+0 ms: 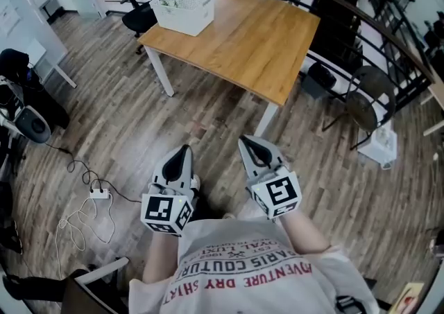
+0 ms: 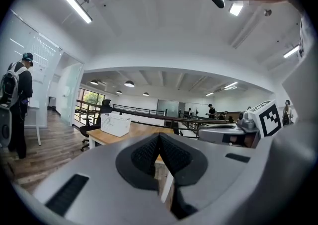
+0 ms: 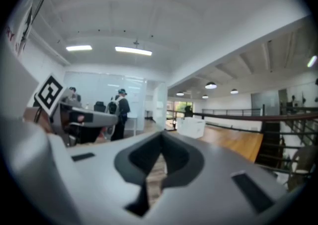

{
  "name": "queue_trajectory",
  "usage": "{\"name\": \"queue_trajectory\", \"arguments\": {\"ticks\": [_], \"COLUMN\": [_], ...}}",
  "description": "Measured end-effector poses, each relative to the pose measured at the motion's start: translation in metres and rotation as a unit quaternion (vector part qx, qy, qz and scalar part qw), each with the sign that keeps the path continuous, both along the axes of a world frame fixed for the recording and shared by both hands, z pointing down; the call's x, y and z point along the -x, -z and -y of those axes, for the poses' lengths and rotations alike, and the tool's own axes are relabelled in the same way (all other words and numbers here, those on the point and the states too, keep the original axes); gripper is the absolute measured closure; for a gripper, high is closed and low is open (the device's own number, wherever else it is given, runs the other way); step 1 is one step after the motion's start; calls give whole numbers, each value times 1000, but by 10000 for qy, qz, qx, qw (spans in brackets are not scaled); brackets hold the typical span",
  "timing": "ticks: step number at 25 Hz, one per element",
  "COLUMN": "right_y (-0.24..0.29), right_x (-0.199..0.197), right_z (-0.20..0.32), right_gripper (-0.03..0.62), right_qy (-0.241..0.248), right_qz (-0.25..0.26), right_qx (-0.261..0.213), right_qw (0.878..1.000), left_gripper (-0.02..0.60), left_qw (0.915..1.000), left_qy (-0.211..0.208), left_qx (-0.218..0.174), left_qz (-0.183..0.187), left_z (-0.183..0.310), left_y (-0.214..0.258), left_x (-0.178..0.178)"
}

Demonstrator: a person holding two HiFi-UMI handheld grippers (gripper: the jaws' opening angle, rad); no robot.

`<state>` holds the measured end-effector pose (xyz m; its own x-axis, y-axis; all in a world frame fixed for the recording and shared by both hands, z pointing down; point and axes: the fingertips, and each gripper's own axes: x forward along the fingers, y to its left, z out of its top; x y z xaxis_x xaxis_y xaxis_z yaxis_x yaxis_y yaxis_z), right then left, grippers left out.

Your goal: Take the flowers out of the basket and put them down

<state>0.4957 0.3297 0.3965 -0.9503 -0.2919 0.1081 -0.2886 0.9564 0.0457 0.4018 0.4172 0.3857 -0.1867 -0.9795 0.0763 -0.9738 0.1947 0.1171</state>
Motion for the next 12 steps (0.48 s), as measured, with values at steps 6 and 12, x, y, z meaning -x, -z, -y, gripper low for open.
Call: {"name": "queue_trajectory", "arguments": {"ticks": [6,12], "right_y": [-12,-27], "right_x": [19,70], "right_z": [5,21], "right_gripper": [566,565], "right_qy": [7,-5], "right_qz": [-169,-348], "right_qx": [68,296], "right_qw": [9998,9990], "left_gripper": [555,555], "left_qw": [9998,9992], "left_qy": [-65,-150], "left_qx": [109,246], "left_qz": [-132,-278], "left_z": [7,25], "left_y": [-11,-27], "left_x": [17,64]}}
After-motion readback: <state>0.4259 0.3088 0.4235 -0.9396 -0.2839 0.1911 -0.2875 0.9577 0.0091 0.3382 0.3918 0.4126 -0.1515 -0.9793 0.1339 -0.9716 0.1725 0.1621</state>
